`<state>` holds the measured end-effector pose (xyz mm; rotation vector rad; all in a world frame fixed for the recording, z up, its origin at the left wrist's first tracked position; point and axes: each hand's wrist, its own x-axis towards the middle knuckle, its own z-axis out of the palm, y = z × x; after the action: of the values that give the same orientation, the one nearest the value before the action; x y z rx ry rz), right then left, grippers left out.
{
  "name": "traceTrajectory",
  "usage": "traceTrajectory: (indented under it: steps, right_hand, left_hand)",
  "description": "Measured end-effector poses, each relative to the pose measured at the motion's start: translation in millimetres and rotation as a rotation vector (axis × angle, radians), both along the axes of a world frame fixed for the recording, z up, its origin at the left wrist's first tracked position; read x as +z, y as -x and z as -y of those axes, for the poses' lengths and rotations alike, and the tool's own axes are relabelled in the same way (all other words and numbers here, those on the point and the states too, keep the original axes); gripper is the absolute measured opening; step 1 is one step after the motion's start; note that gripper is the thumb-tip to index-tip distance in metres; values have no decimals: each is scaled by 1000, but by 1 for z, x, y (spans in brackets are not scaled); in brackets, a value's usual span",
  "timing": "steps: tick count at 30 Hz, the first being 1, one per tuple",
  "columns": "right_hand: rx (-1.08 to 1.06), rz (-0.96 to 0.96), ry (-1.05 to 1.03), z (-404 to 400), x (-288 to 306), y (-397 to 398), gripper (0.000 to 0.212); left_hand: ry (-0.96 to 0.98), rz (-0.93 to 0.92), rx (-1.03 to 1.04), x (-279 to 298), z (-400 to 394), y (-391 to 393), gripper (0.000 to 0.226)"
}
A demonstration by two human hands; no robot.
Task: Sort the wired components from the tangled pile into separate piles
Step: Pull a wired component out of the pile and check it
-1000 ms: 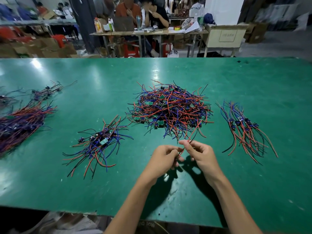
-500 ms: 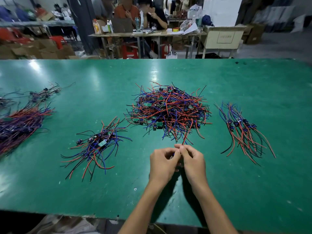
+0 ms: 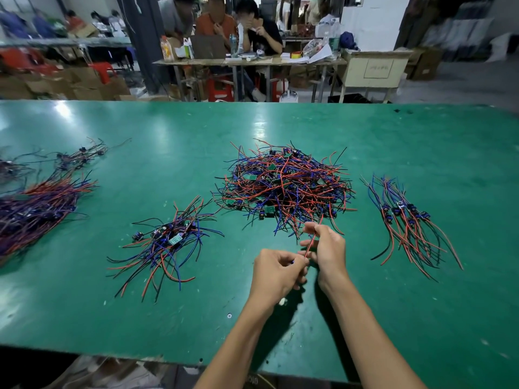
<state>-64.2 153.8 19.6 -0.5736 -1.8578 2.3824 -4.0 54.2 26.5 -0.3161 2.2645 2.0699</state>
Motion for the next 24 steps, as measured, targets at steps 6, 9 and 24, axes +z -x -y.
traceTrajectory:
  steps: [6, 9, 24]
  right_hand:
    - [14, -26, 6, -14, -6, 2, 24]
    - [169, -108, -102, -25, -13, -10, 20]
    - [146, -143, 289, -47, -21, -17, 32]
  left_hand:
    - [79, 11, -48, -3, 14, 0, 16]
    - [281, -92, -118, -4, 25, 5, 18]
    - [459, -195, -174, -2, 66, 9, 11]
